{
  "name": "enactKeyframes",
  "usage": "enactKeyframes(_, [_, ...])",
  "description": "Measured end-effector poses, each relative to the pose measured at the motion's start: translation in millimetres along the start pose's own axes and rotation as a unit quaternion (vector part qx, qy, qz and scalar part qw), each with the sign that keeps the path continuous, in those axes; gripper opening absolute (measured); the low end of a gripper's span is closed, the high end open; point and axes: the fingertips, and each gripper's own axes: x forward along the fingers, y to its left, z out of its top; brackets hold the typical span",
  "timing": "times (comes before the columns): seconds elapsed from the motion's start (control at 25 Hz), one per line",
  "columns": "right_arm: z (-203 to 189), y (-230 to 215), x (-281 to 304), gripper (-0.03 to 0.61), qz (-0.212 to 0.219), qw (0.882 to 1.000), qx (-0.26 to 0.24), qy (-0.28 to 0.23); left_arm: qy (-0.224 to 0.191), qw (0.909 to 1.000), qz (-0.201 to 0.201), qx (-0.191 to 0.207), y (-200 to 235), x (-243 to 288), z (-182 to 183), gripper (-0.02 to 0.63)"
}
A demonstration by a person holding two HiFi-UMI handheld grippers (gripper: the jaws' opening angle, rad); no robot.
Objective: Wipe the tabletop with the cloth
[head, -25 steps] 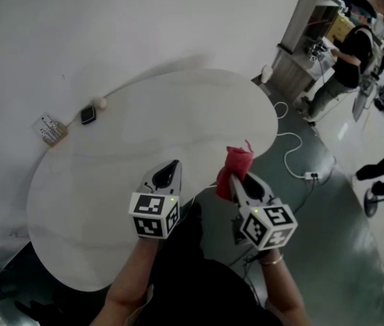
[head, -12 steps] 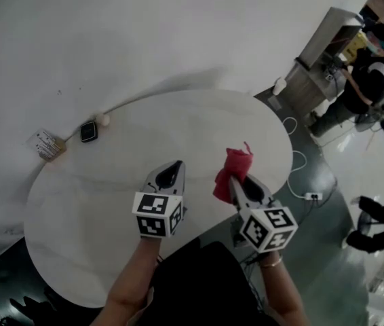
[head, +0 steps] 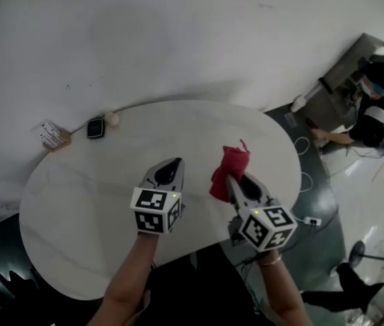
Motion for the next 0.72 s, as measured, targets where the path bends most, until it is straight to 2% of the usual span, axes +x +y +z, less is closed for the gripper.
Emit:
enactKeyframes(0.36, [31.4, -1.0, 66.6, 0.063, 0.093, 0.995, -0.027, 0.037, -0.001, 0.9981, 0.054, -0.028, 28.8, 27.4, 17.6, 0.002])
enactKeyframes(0.56, [44.6, 14.3, 113.3, 0.063, 0.155, 0.985, -0.017, 0.068, -0.006, 0.9954, 0.087, -0.04, 52.5, 35.7, 27.1, 0.002])
enactKeyframes(0.72, [46.0, 30.1, 165.5, 0.063, 0.191, 0.976, -0.042, 0.096, -0.012, 0.9922, 0.113, -0.051, 82.0, 37.1, 29.6, 0.002])
